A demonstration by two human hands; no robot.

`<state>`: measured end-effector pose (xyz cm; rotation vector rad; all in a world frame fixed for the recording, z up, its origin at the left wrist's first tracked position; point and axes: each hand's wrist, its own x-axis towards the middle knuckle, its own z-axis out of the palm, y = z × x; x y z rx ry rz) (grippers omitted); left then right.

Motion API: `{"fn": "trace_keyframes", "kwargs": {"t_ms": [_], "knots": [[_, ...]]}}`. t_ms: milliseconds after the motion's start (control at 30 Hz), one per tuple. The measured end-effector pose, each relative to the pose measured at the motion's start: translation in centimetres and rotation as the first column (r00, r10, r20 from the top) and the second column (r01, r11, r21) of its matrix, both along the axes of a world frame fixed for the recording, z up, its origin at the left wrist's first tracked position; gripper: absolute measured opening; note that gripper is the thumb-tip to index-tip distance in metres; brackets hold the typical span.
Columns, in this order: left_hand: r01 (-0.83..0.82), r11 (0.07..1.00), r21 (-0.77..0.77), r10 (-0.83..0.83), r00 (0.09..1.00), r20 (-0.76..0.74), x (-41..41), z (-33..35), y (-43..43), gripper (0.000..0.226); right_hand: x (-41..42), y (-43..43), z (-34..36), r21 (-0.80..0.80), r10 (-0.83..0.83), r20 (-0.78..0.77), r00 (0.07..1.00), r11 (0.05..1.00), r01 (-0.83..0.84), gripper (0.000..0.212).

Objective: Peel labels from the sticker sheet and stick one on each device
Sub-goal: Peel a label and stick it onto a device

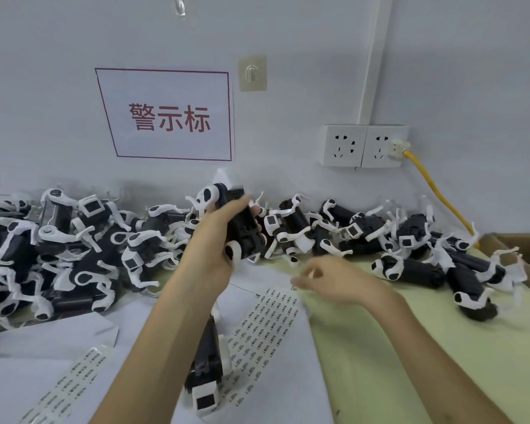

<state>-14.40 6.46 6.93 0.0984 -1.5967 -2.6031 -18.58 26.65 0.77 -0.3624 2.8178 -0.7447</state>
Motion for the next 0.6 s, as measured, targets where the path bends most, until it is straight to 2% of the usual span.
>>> {"fn": "trace_keyframes", "kwargs": {"t_ms": [67, 133, 233, 333, 467, 600], "knots": [[0.036, 0.999, -0.035, -0.035, 0.999, 0.028, -0.2, -0.4, -0.3, 0.018, -0.1, -0.1, -1.4, 0.032, 0.060, 0.158, 0.986, 0.997, -0.066, 0.024], [0.036, 0.993, -0.114, -0.033, 0.999, 0.031, -0.4, -0.9, -0.7, 0.019, -0.2, -0.1, -2.0, -0.039, 0.083, 0.145, 0.986, 0.996, -0.078, 0.014], [-0.007, 0.940, -0.342, 0.010, 1.000, 0.006, -0.8, -1.4, -1.4, 0.019, -0.2, 0.2, -0.9, -0.287, 0.102, 0.086, 0.991, 0.955, -0.073, 0.003], [-0.033, 0.887, -0.461, 0.027, 0.999, -0.019, -1.0, -1.5, -1.9, 0.016, 0.5, 0.2, 1.3, -0.556, 0.161, 0.005, 0.987, 0.821, -0.131, 0.011], [-0.042, 0.879, -0.476, 0.029, 0.999, -0.033, -1.1, -1.3, -2.5, 0.016, 1.6, 0.0, 4.0, -0.740, 0.073, -0.171, 0.983, 0.649, -0.177, 0.020], [0.156, 0.908, -0.390, -0.194, 0.979, -0.061, -0.2, -0.5, -3.0, 0.036, 2.6, 0.2, 5.9, -0.807, 0.031, -0.316, 0.948, 0.518, -0.285, 0.013]]}}
